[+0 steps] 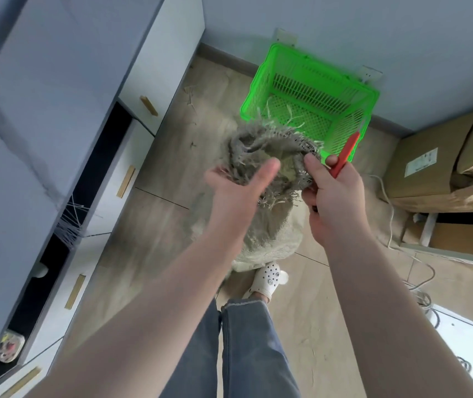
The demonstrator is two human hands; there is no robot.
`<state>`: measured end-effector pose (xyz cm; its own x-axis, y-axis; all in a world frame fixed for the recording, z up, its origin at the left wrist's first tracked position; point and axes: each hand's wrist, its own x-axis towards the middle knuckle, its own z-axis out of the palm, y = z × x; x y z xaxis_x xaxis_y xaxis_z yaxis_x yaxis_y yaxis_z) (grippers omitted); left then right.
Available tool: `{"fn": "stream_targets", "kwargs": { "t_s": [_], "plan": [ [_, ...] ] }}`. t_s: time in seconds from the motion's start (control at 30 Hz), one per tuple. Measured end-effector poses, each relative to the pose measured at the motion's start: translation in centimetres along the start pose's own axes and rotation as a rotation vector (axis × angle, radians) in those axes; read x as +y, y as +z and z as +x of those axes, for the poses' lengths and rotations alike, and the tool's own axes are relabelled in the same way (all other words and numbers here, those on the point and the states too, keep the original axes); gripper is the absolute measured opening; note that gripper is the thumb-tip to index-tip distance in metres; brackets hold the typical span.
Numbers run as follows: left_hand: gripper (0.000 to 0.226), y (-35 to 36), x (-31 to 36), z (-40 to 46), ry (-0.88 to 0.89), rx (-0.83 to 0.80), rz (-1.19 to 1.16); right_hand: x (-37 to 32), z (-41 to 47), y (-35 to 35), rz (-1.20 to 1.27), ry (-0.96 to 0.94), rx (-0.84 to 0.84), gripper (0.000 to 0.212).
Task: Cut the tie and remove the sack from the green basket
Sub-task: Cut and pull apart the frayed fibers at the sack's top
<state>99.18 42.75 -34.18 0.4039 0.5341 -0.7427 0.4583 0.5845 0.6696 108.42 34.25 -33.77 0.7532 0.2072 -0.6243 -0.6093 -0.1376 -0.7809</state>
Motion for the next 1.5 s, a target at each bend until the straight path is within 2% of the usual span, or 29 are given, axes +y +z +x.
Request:
{"fn": "stream_targets", "kwargs": {
  "t_s": [0.13,0.23,0.3,0.33,0.37,0.43,0.47,0.57,0.67,0.9,1.0,1.07,1.17,1.23,1.37,1.4,1.47,1.5],
  "plan": [
    [0.078,0.5,-1.0,0.6,0.155,-0.155,0.267,-1.1,0.4,-0.4,0.109,0.087,-0.122,0.027],
    [0.035,0.3,-0.5,1.7,0.299,-0.171,0.451,-2.0,1.2,-1.0,0.106,0.109,-0.196,0.028],
    [0.029,0.3,0.0,2.1,0.349,-0.143,0.447,-2.7,1.6,-1.3,0.162,0.073,-0.162,0.024],
    [0.029,0.4,0.3,2.2,0.355,-0.116,0.436,-3.1,1.7,-1.3,0.164,0.041,-0.117,0.019],
    [0.029,0.4,0.5,2.4,0.349,-0.082,0.418,-3.3,1.7,-1.4,0.099,0.0,-0.052,0.024],
    [0.032,0.6,0.9,2.8,0.321,-0.031,0.354,-3.0,1.3,-1.5,-0.143,-0.065,0.066,0.05],
    [0.033,0.7,1.0,2.8,0.292,-0.025,0.297,-2.4,0.8,-1.4,-0.248,-0.091,0.097,0.051],
    [0.029,1.4,0.9,2.8,0.173,-0.078,0.102,0.0,-0.7,-0.1,-0.441,-0.153,0.052,0.046],
    [0.022,1.6,0.5,2.8,0.19,-0.067,0.106,1.6,-0.4,0.6,-0.556,-0.222,0.069,0.047],
    [0.036,0.7,0.7,3.5,0.206,-0.113,0.179,1.4,0.5,-0.2,-0.524,-0.237,-0.05,0.037],
    [0.033,0.6,1.4,3.3,0.215,-0.155,0.228,1.2,0.3,-0.4,-0.468,-0.235,-0.101,0.03],
    [0.035,0.0,2.1,3.6,0.227,-0.079,0.226,0.8,0.5,-1.2,-0.351,-0.185,-0.108,0.027],
    [0.049,-1.1,2.9,4.3,0.271,0.115,0.226,0.0,0.8,-2.3,-0.09,-0.076,-0.159,0.03],
    [0.058,-1.0,2.9,4.1,0.294,0.163,0.192,0.0,0.8,-2.5,-0.034,-0.044,-0.166,0.03],
    [0.066,0.1,1.4,2.1,0.41,0.339,0.335,-0.4,0.5,-2.0,0.037,0.008,-0.117,0.028],
    [0.067,0.6,1.1,1.2,0.378,0.295,0.353,-0.4,0.4,-1.9,0.061,0.014,-0.112,0.027],
    [0.069,1.7,0.4,0.3,0.252,0.084,0.368,-0.6,0.2,-1.6,0.065,0.005,-0.133,0.025],
    [0.065,2.2,0.0,0.2,0.226,-0.002,0.364,-0.6,0.1,-1.4,0.02,-0.006,-0.146,0.03]
  ]
}}
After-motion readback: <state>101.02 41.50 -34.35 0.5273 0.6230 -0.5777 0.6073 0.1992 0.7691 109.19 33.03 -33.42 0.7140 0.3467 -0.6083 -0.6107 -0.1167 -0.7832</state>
